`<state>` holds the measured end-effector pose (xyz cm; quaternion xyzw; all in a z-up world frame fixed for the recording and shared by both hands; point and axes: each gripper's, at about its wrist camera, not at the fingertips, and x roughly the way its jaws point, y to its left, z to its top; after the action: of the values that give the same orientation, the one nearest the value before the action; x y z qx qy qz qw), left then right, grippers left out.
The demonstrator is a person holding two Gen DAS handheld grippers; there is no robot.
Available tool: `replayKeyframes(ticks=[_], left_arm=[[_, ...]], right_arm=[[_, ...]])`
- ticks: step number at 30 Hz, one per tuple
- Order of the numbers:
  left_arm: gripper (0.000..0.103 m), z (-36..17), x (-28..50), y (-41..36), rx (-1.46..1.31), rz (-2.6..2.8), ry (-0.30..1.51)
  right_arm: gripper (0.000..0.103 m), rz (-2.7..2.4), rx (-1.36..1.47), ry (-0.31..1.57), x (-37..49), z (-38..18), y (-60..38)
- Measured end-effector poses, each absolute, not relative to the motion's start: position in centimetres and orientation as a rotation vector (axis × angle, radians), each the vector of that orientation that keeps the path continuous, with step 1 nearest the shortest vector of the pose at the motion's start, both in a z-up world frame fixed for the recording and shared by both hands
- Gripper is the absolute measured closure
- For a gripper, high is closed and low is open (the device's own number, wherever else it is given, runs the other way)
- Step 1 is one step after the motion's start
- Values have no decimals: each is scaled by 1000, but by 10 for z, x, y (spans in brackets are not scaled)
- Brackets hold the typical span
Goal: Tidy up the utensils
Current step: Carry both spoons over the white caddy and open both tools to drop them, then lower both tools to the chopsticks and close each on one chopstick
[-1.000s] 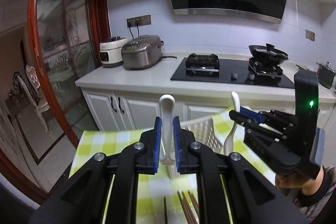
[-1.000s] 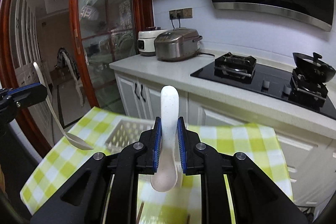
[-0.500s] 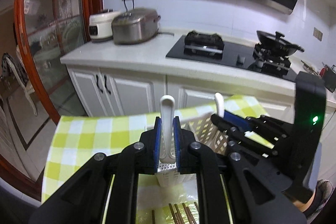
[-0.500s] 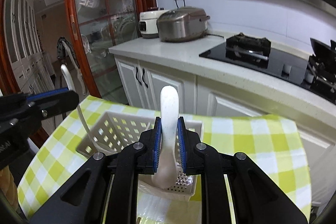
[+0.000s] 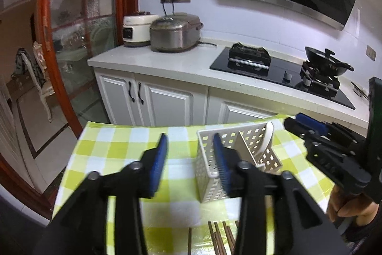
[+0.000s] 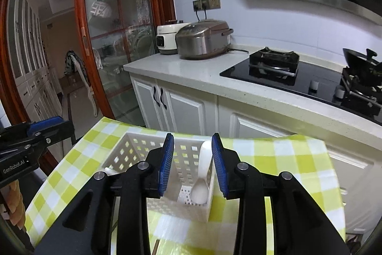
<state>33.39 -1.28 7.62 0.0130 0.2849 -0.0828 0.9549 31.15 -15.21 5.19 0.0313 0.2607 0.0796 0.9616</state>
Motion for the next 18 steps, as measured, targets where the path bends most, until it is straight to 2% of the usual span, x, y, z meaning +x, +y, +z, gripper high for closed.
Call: replayKeyframes(ticks=[7,10,18], left_arm=[[27,65,275,4,20,-108,548],[17,52,254,10,24,-88,548],[7,16,215,17,4,-59,582]], right_arm=[[70,144,40,545,255,42,-159],[70,135,41,560,236,31,-165],[70,109,74,612,196,-5,-176]])
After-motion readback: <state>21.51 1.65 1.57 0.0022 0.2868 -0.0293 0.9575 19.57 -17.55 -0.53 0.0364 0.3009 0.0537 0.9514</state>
